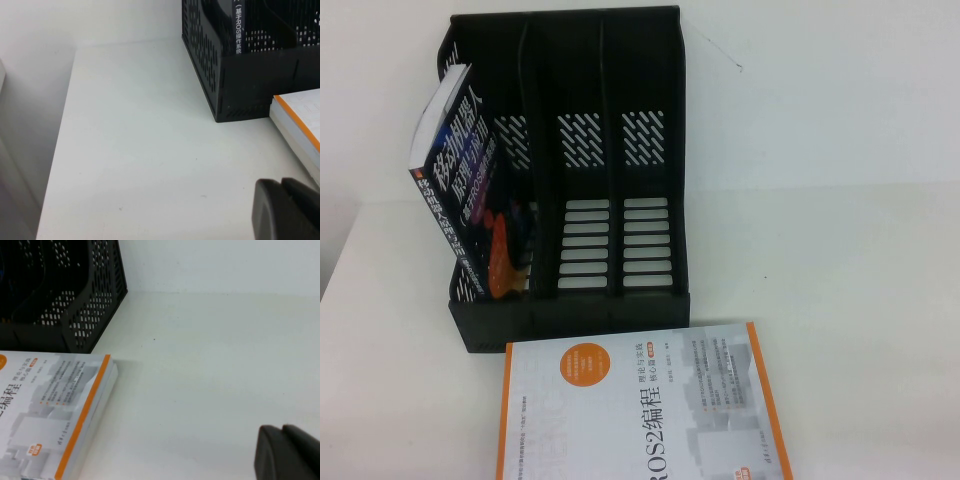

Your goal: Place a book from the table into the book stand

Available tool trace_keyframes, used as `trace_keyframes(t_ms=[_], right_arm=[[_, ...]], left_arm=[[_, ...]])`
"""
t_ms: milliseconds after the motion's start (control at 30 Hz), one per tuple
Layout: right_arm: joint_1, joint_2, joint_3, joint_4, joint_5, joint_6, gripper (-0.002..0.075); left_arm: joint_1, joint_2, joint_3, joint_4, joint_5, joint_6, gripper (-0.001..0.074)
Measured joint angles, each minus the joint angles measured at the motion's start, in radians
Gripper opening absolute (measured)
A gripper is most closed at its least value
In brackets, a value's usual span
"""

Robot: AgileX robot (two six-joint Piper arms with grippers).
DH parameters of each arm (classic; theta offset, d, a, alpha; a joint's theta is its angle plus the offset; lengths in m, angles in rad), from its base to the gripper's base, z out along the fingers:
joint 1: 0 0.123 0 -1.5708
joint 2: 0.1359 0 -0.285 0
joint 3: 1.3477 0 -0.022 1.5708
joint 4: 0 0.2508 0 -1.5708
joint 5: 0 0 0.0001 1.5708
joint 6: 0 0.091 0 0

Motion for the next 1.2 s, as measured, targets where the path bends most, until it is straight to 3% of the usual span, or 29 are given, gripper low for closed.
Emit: trace_keyframes(t_ms=[767, 933, 1100, 1200], right_arm=[[-0.008, -0.015, 0.006, -0.061, -0.002, 0.037, -0.0002], [-0.119, -0.035, 0.021, -0.002, -0.048, 0.001, -0.0002], [-0.257, -0.038, 0.118, 0.061, -0.264, -0.171, -0.0002], [-0.291, -0.038, 0.208, 0.074, -0.344, -0.195, -0.0002]], left_arm=[[0.000, 0.000, 0.000, 0.000, 0.000, -0.001, -0.0002], [0.000, 0.000, 0.000, 0.000, 0.000, -0.001, -0.0002], [0.000, 0.000, 0.000, 0.000, 0.000, -0.001, -0.0002], [0.000, 0.000, 0.000, 0.000, 0.000, -0.004, -0.0002]])
